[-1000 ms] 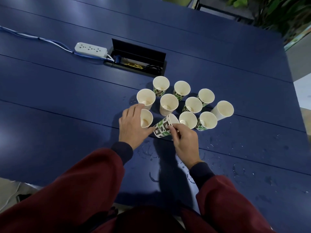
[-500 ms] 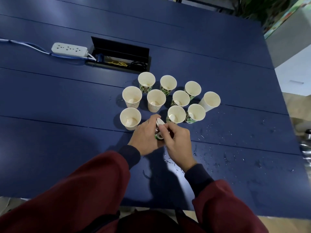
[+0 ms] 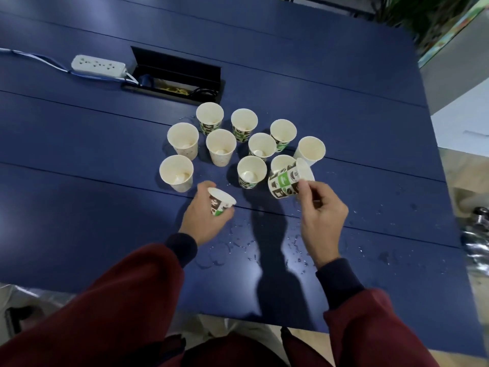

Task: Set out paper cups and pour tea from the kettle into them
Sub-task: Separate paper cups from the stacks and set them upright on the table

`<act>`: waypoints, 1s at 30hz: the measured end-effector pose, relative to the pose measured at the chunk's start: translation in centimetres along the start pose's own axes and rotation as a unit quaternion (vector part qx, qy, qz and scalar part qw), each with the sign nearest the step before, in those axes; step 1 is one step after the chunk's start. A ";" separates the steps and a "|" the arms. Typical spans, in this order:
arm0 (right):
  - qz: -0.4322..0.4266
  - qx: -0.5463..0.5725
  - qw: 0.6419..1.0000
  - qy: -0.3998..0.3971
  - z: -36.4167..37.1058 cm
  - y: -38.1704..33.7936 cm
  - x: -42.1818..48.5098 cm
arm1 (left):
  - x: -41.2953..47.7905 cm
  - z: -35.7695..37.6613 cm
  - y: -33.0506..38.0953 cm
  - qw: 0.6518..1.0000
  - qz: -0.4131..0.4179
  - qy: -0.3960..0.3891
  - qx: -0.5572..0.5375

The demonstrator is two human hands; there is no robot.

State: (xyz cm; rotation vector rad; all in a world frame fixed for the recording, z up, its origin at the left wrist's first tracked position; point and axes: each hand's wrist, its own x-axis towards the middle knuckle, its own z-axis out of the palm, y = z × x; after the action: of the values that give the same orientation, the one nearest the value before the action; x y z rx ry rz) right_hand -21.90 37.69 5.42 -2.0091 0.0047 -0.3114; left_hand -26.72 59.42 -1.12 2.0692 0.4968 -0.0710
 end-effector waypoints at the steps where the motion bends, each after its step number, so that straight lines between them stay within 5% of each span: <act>1: -0.016 -0.019 1.000 -0.006 -0.6 0.5 0.0 | 0.0 0.5 0.4 1.000 0.004 0.027 -0.001; 9: -0.102 -0.144 0.954 -0.244 -0.8 5.6 -1.0 | 0.7 3.1 2.0 0.994 0.012 0.107 -0.016; 14: -0.131 -0.161 0.925 -0.318 -0.8 5.9 -0.5 | 0.7 3.4 2.3 0.991 0.001 0.134 0.022; 21: -0.142 -0.100 0.948 -0.266 -1.0 5.5 -0.3 | -2.1 3.2 2.5 0.977 0.005 0.186 0.103; 25: -0.137 -0.105 0.956 -0.236 -0.8 4.9 -0.6 | -2.6 2.9 4.1 0.941 0.112 0.225 0.227; 30: -0.126 -0.128 0.965 -0.192 -1.2 4.3 -1.1 | -1.9 3.3 6.1 0.938 0.237 0.164 0.195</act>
State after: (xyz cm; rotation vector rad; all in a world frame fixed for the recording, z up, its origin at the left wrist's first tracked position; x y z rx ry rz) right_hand -22.65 34.88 1.91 -2.3017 -0.4790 -0.0783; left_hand -25.68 53.37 2.60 2.5547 0.1735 0.5059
